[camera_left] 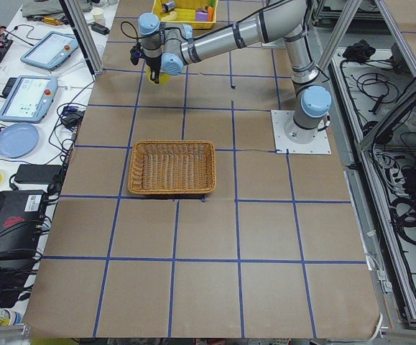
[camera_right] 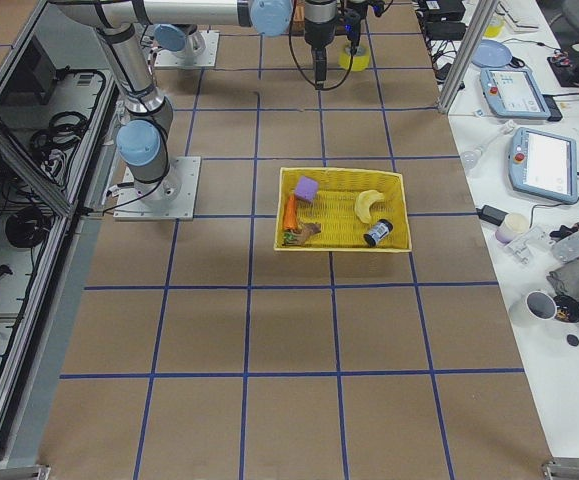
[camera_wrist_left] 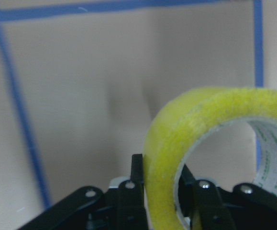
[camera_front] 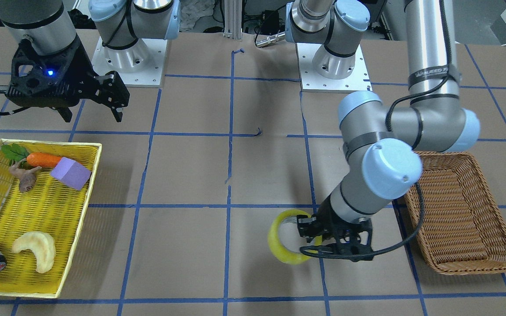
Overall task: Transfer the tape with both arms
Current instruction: 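Grasp the tape roll with the left gripper and carry it toward the wicker basket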
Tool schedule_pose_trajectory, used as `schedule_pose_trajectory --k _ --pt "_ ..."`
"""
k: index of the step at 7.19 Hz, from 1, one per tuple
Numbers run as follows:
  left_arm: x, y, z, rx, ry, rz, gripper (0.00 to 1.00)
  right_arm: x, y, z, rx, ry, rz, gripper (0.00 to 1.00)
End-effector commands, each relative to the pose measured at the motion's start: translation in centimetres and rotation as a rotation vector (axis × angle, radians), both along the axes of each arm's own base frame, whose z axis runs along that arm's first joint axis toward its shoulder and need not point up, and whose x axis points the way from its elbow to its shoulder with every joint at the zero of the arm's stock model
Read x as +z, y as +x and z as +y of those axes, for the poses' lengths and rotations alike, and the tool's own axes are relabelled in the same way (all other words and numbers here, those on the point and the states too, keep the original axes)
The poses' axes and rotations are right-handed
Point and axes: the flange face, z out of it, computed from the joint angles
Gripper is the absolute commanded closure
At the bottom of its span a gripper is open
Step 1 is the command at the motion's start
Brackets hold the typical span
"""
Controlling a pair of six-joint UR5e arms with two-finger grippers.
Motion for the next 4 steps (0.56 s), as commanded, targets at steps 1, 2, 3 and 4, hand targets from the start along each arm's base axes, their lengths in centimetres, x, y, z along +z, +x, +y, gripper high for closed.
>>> schedule_pose_trajectory --k 1,2,3,4 --pt "3.3 10.2 0.3 0.032 -0.016 -0.011 1.00 0.1 0.0 0.1 0.002 -0.001 0.000 0.00" --pt "3.8 15.9 0.9 0.023 -0.012 -0.017 1.00 0.0 0.0 0.1 0.001 0.000 0.000 0.00" --pt "3.9 21.2 1.9 -0.010 0.008 -0.017 1.00 0.0 0.0 0.1 0.001 0.000 0.001 0.00" --pt "3.1 26.8 3.5 -0.042 0.032 -0.010 1.00 0.0 0.0 0.1 0.001 0.000 0.000 0.00"
